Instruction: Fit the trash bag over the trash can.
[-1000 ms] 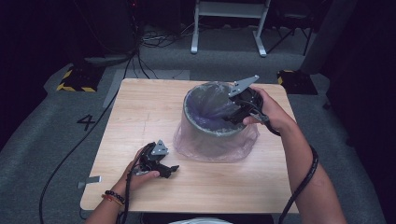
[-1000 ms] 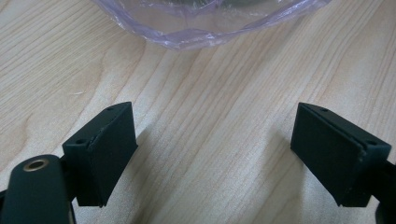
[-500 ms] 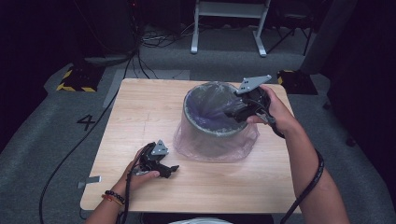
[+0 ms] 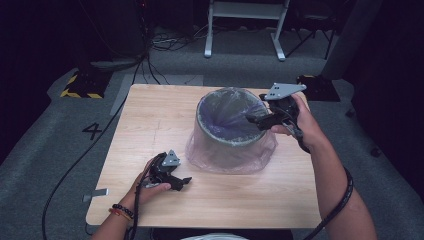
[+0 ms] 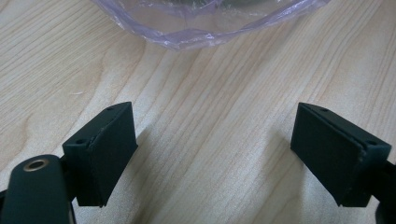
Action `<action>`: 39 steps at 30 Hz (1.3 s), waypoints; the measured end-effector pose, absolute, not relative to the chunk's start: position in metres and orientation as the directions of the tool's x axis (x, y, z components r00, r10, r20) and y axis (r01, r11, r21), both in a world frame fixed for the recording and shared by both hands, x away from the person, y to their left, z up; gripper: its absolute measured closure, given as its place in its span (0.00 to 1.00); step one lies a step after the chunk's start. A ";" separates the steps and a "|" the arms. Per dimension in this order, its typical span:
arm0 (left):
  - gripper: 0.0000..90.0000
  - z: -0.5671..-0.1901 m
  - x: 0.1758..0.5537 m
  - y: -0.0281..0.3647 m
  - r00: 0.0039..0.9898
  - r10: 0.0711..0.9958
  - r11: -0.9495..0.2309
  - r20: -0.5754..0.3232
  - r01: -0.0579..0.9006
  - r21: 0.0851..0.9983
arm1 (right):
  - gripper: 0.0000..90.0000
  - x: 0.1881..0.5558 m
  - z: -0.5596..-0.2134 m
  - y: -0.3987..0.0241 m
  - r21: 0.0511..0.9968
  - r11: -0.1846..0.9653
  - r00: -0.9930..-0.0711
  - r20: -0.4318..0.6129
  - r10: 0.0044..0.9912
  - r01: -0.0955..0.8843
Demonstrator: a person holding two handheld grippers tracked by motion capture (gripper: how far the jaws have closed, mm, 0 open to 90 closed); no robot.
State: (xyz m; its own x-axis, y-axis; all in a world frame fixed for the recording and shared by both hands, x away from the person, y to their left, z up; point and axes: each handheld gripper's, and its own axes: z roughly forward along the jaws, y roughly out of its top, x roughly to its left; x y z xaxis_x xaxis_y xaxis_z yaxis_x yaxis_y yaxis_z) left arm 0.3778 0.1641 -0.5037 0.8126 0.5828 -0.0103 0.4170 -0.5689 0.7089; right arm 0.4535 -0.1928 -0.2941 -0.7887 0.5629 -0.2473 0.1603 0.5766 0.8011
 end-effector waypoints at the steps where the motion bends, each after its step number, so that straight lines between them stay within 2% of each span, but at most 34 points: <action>1: 0.16 -0.504 0.378 0.164 0.813 0.583 -0.568 -0.010 0.416 0.710 | 0.18 0.452 -0.293 -0.196 0.811 0.562 -0.785 -0.241 0.571 0.160; 20: 0.15 -0.504 0.378 0.164 0.812 0.583 -0.568 -0.010 0.417 0.709 | 0.18 0.433 -0.298 -0.224 0.826 0.540 -0.769 -0.237 0.593 0.162; 39: 0.15 -0.504 0.378 0.164 0.813 0.583 -0.569 -0.010 0.417 0.709 | 0.17 0.418 -0.315 -0.237 0.802 0.572 -0.776 -0.247 0.581 0.172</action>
